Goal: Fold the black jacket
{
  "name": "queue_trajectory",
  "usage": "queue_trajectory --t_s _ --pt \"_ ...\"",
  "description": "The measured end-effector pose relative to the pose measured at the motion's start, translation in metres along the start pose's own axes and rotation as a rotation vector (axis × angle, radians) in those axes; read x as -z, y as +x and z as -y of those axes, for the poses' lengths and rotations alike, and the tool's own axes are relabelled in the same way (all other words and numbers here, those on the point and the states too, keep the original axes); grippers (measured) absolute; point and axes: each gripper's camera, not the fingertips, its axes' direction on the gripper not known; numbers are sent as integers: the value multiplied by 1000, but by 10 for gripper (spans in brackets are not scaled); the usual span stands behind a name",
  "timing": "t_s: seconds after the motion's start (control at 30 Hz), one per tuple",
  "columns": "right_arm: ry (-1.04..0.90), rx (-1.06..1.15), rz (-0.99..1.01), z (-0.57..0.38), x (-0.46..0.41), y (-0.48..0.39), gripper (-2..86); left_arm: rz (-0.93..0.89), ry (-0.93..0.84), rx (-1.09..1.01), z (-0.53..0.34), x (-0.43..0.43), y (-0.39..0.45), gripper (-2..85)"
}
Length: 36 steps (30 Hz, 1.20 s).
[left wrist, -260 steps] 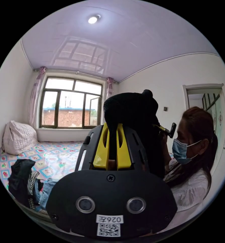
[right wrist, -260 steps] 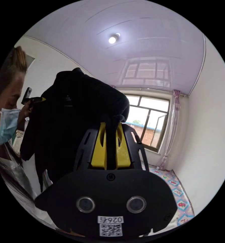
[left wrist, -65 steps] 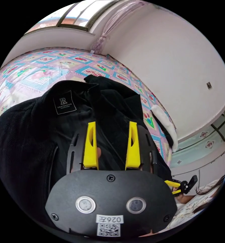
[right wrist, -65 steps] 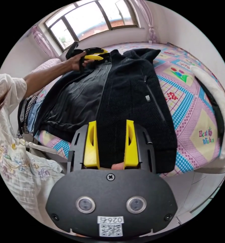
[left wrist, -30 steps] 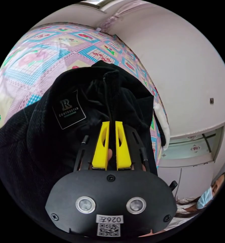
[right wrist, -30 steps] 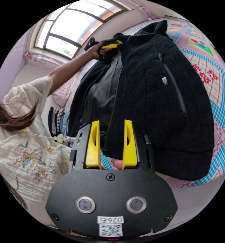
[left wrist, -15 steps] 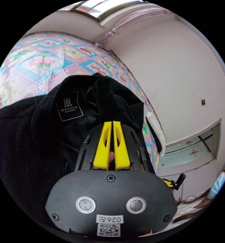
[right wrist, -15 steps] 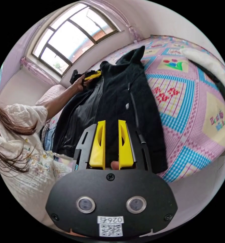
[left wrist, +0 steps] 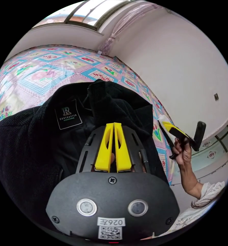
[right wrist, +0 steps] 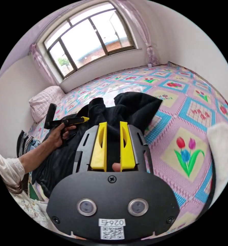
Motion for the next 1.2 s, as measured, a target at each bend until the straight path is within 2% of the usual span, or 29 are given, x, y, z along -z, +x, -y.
queue_trajectory --t_s 0.13,0.2,0.23,0.27,0.3,0.33,0.37,0.4,0.43,0.47,0.53,0.57,0.73,0.8,0.9,1.0,1.07,1.2 --pt "-72 110 -118 65 -68 -18 90 125 111 -9 5 2 7 131" --pt "-132 158 -247 98 -117 -20 119 161 130 19 15 -3 2 144" --pt "-156 160 -265 105 -130 -18 122 150 125 44 24 -12 -6 106" --pt "-224 151 -257 117 -157 -12 56 94 96 63 34 -27 -15 68" --pt "-358 179 -144 125 -187 -8 17 45 53 64 40 -38 -20 50" --pt "-425 170 -99 129 -199 -5 11 -25 -70 98 49 -59 -28 30" --pt "-424 161 -125 137 -198 -2 4 5 -77 105 52 -67 -30 27" --pt "-296 133 -179 145 -173 4 4 42 -62 102 52 -68 -30 28" --pt "-244 112 -187 148 -163 11 11 112 -68 102 53 -75 -32 31" --pt "-234 52 -192 152 -163 35 23 107 -92 123 54 -86 -39 41" --pt "-414 -38 -65 157 -197 74 44 56 -109 176 51 -99 -48 51" --pt "-417 -74 -7 158 -198 88 56 33 -91 192 46 -101 -50 54" --pt "-108 -29 37 143 -107 77 46 -30 -18 121 -4 -59 -30 2" --pt "-11 -8 128 125 -72 65 40 -34 35 110 -39 -32 -20 -4" --pt "47 37 265 104 -43 43 32 65 133 81 -107 20 4 -4" --pt "51 109 347 84 -30 11 20 290 169 65 -174 61 27 17" --pt "29 148 371 76 -31 -8 20 446 131 63 -220 78 45 73" --pt "-150 187 436 70 -67 -47 52 598 -3 44 -271 83 71 137"
